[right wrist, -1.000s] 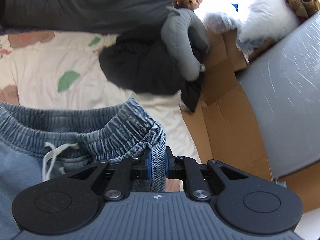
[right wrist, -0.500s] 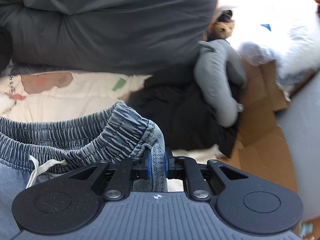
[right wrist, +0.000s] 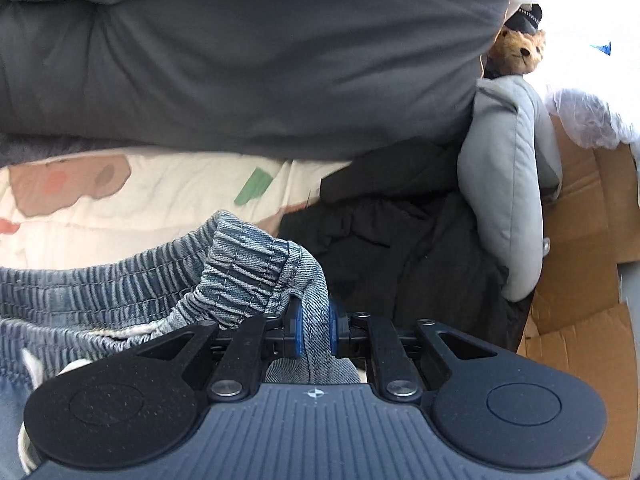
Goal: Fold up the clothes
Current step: 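Lift the waistband with both grippers toward the grey pillow, then open the right gripper, then the left gripper, releasing the waistband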
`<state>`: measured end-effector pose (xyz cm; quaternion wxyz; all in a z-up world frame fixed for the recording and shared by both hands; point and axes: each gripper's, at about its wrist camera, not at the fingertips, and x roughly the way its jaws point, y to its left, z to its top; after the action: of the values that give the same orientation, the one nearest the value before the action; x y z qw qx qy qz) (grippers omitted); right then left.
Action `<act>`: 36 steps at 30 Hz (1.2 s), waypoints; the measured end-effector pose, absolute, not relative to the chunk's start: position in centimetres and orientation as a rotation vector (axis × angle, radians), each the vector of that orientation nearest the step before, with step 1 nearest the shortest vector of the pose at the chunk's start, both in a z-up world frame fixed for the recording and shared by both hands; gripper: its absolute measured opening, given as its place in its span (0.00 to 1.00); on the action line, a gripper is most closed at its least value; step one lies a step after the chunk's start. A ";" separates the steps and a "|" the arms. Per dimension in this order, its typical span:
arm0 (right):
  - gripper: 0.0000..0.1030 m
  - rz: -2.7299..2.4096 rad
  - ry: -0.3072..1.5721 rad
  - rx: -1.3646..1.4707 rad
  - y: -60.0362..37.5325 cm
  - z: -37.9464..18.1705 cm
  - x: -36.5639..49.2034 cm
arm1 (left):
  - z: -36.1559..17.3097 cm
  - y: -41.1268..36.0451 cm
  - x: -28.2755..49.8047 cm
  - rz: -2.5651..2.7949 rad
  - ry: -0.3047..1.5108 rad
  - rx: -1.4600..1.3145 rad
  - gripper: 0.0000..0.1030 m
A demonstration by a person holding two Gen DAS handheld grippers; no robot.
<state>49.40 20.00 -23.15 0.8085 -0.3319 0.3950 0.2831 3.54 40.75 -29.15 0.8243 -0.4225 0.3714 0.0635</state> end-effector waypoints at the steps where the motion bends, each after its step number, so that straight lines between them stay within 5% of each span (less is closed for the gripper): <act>1: 0.10 0.609 0.843 -0.709 20.6 -23.1 49.6 | -29.1 41.1 3.6 0.143 0.786 -0.896 0.11; 26: 0.11 0.632 0.760 -0.693 32.4 -20.9 52.5 | -27.2 49.5 4.7 0.319 0.720 -0.716 0.12; 27: 0.12 0.626 0.771 -0.704 32.7 -21.5 52.6 | -27.7 49.2 5.3 0.337 0.748 -0.686 0.13; 30: 0.40 0.635 0.809 -0.678 32.2 -22.4 52.8 | -28.8 47.8 6.0 0.348 0.830 -0.630 0.15; 36: 0.45 0.625 0.798 -0.587 27.7 -21.4 52.1 | -28.6 46.6 5.5 0.379 0.847 -0.570 0.14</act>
<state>52.12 27.69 -21.36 0.8334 -0.2768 0.3766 0.2949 5.48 46.59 -28.57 0.8553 -0.2711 0.4031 0.1804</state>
